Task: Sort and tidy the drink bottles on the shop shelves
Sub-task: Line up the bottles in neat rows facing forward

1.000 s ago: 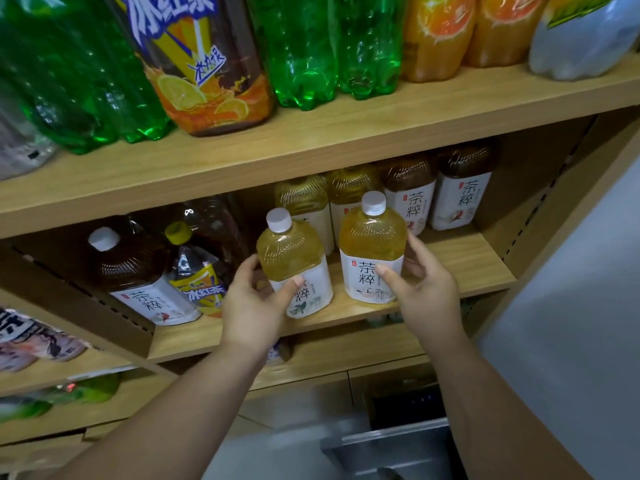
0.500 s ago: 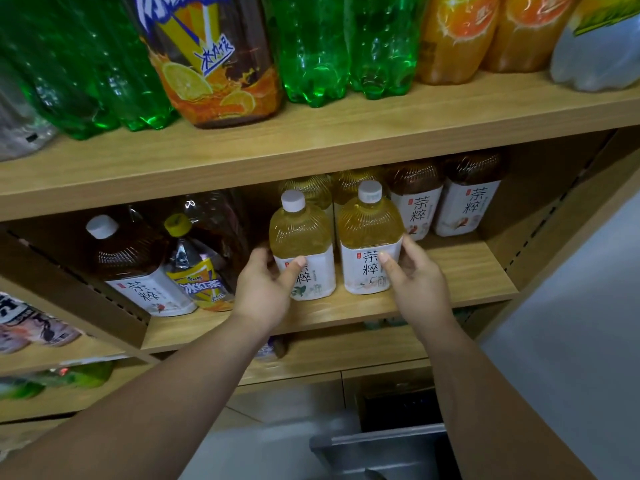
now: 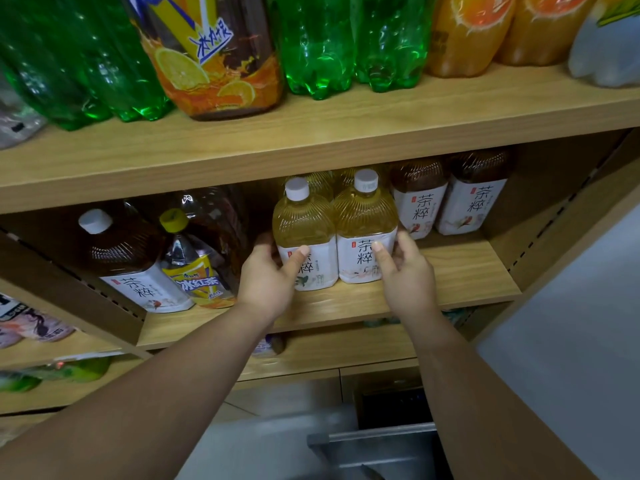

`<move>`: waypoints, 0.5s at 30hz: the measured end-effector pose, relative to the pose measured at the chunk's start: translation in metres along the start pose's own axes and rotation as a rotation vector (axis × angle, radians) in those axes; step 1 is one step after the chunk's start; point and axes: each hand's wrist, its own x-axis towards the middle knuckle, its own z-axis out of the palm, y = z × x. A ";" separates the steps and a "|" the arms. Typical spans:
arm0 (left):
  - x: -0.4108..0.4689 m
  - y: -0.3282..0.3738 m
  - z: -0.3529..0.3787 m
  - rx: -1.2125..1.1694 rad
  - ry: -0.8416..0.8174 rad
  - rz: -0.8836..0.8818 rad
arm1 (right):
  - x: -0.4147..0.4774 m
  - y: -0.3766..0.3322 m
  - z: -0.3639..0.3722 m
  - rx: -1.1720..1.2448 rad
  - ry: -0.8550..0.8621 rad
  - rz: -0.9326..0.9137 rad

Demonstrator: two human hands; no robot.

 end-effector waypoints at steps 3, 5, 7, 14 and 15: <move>0.000 0.001 -0.002 0.004 -0.014 0.008 | -0.001 -0.001 0.000 0.003 -0.003 0.005; -0.001 0.002 -0.005 -0.009 -0.038 0.003 | -0.002 -0.002 0.001 0.013 -0.010 0.025; -0.003 0.005 -0.009 0.010 -0.074 0.009 | -0.006 -0.005 0.004 0.032 -0.015 0.053; -0.030 -0.008 -0.064 0.122 -0.155 0.112 | -0.060 -0.050 0.032 0.119 0.196 0.054; -0.036 -0.012 -0.077 0.173 -0.139 0.154 | -0.069 -0.057 0.039 0.099 0.204 0.008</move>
